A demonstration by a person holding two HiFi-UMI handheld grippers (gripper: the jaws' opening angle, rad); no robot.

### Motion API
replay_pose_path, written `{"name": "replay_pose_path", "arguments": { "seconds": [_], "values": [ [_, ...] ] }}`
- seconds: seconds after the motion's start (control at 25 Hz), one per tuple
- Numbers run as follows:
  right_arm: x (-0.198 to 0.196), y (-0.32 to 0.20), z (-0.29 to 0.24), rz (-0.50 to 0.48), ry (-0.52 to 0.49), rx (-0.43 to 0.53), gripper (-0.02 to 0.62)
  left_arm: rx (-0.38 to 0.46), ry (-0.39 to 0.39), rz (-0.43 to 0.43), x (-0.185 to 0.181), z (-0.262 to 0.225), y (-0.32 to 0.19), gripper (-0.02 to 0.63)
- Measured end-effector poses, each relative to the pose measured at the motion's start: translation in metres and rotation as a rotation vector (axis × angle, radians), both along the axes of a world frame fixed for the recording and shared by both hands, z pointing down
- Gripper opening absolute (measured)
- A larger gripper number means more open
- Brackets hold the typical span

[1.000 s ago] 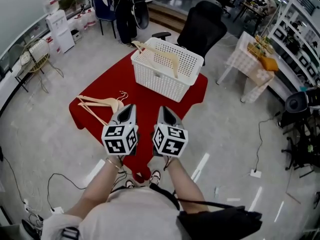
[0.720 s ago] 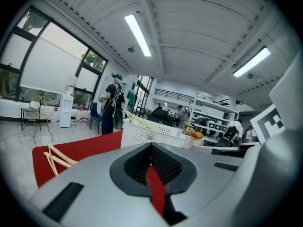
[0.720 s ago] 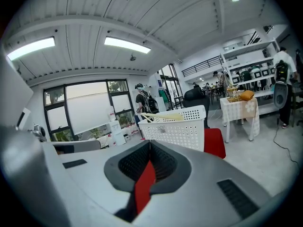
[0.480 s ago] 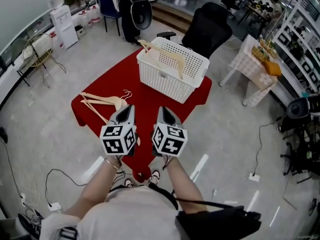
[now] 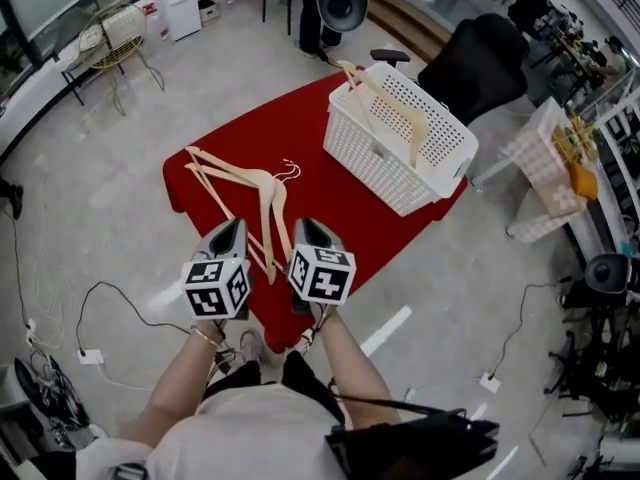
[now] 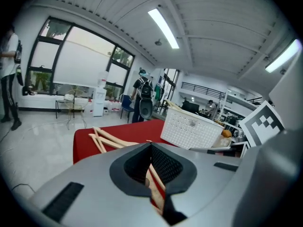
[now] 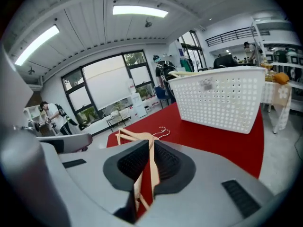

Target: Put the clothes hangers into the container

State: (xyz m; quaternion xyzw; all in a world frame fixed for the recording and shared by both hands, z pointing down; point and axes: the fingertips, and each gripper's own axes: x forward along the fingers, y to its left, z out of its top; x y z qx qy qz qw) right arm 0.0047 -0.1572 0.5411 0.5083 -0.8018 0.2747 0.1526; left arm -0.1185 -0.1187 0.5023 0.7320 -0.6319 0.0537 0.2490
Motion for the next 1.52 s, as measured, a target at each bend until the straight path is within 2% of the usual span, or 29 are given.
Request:
{"name": "replay_pose_path", "arguments": {
  "seconds": [0.08,0.16,0.36,0.64,1.16,1.36,1.52],
  "values": [
    [-0.023,-0.005,0.021,-0.047,0.016,-0.042,0.039,-0.03,0.004,-0.039,-0.021,0.016,0.002,0.002],
    [-0.043,-0.008,0.039,-0.087,0.033,-0.086,0.104,-0.054,0.011,-0.071,-0.038,0.029,0.003,0.002],
    [-0.075,-0.02,0.068,-0.147,0.109,-0.143,0.111,-0.081,0.031,-0.121,-0.068,0.049,-0.002,0.002],
    [-0.095,-0.023,0.11,-0.177,0.218,-0.249,0.124,-0.079,0.052,-0.125,-0.092,0.06,-0.016,0.002],
    [-0.108,-0.031,0.145,-0.117,0.301,-0.364,0.11,-0.11,0.071,-0.094,-0.119,0.081,-0.035,0.002],
    [-0.116,-0.029,0.144,-0.083,0.305,-0.31,0.101,-0.12,0.077,-0.075,-0.128,0.088,-0.026,0.002],
    [-0.112,-0.026,0.141,-0.073,0.254,-0.308,0.098,-0.122,0.081,-0.037,-0.119,0.087,-0.024,0.002]
  ]
}}
